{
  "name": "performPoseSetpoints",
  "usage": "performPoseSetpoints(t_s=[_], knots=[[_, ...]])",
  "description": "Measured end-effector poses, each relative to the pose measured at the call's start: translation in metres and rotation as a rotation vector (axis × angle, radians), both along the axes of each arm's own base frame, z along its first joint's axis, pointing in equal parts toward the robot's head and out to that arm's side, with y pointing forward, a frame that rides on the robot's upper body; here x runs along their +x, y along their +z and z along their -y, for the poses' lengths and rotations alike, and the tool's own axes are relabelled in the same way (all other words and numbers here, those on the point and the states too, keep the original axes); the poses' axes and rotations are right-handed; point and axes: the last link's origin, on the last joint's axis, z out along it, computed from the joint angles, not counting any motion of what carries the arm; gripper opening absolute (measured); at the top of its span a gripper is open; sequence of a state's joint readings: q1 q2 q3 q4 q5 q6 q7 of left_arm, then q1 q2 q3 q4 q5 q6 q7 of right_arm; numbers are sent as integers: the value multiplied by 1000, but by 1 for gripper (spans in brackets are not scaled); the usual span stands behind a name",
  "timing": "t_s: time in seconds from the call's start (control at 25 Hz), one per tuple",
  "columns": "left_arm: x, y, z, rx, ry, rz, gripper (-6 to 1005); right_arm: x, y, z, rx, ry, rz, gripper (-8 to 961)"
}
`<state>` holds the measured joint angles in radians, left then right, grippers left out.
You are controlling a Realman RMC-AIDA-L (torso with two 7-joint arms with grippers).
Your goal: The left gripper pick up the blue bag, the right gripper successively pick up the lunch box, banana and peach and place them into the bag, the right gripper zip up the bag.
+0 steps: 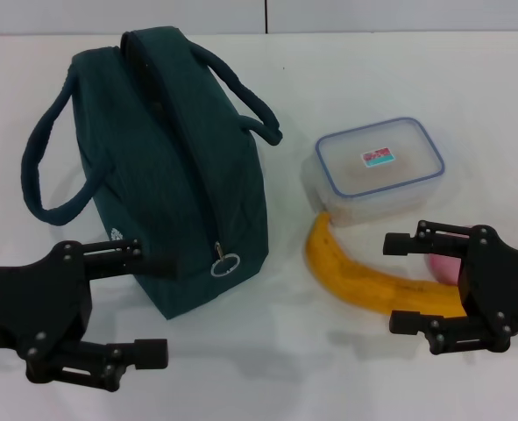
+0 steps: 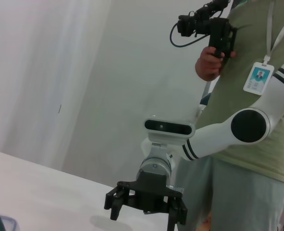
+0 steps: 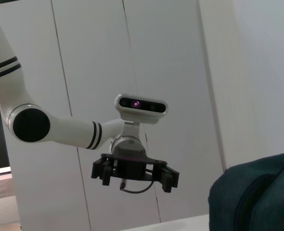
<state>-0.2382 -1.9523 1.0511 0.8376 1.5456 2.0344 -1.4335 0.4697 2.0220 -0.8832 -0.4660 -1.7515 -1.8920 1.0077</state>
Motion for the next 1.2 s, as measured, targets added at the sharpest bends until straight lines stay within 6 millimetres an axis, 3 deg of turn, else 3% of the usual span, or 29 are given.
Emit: performPoseSetpoints(t_s=[0.6, 0.8, 0.96, 1.2], knots=[[-1, 8, -3, 24, 37, 65, 853, 1, -1, 1, -15, 3, 9, 799], [1, 36, -13, 101, 91, 146, 845, 1, 0, 0, -3, -7, 5, 799], [-2, 71, -31, 180, 243, 236, 838, 3, 1, -2, 16, -22, 3, 799], [1, 91, -62, 222, 367, 222, 828, 6, 1, -4, 43, -57, -10, 799]])
